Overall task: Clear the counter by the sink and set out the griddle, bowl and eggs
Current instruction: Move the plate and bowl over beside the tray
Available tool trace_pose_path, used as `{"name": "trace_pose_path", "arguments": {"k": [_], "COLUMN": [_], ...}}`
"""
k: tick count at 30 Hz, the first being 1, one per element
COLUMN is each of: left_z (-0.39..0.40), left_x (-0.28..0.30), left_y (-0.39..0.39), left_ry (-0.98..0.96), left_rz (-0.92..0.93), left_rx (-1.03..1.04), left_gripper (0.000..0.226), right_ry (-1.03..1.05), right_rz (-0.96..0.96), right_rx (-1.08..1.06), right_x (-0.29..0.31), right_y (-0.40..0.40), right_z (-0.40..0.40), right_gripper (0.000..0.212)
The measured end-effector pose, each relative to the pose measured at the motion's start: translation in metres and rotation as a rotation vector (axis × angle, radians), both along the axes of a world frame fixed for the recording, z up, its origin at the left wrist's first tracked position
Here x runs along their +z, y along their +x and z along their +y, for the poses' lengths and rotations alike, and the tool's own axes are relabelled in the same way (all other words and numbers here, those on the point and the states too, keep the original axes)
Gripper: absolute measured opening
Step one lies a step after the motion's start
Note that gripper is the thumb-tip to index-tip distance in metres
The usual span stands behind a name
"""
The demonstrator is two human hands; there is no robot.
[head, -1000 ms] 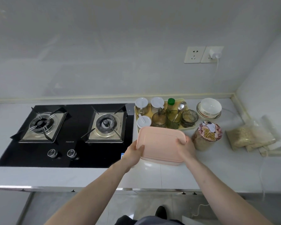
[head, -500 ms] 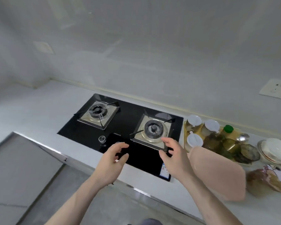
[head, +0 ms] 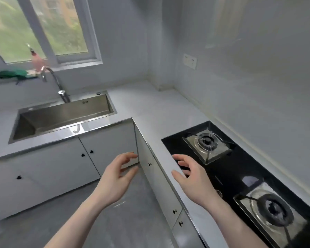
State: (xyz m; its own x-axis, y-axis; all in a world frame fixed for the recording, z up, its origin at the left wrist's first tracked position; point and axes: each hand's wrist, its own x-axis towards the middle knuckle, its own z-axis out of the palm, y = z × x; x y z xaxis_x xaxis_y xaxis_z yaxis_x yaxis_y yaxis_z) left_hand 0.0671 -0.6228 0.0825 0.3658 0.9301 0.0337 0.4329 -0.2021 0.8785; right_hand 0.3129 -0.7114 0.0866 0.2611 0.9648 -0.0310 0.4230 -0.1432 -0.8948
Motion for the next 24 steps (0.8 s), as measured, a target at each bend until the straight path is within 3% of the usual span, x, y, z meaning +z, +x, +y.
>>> {"name": "trace_pose_path", "arguments": {"k": [12,24], "left_z": [0.044,0.177], "left_x": [-0.012,-0.009], "left_y": [-0.135,-0.175], "left_ry": [-0.014,-0.044], "left_rz": [-0.002,0.061], "left_rx": [0.480,0.660], "left_gripper": [0.027,0.029], "right_ry": [-0.009,-0.059], "right_rz": [-0.034,0.009], "right_rx": [0.468,0.652], "right_x": [0.004,0.005], "right_y": [-0.097,-0.140], "right_z": [0.168,0.343], "right_gripper": [0.039,0.040]}}
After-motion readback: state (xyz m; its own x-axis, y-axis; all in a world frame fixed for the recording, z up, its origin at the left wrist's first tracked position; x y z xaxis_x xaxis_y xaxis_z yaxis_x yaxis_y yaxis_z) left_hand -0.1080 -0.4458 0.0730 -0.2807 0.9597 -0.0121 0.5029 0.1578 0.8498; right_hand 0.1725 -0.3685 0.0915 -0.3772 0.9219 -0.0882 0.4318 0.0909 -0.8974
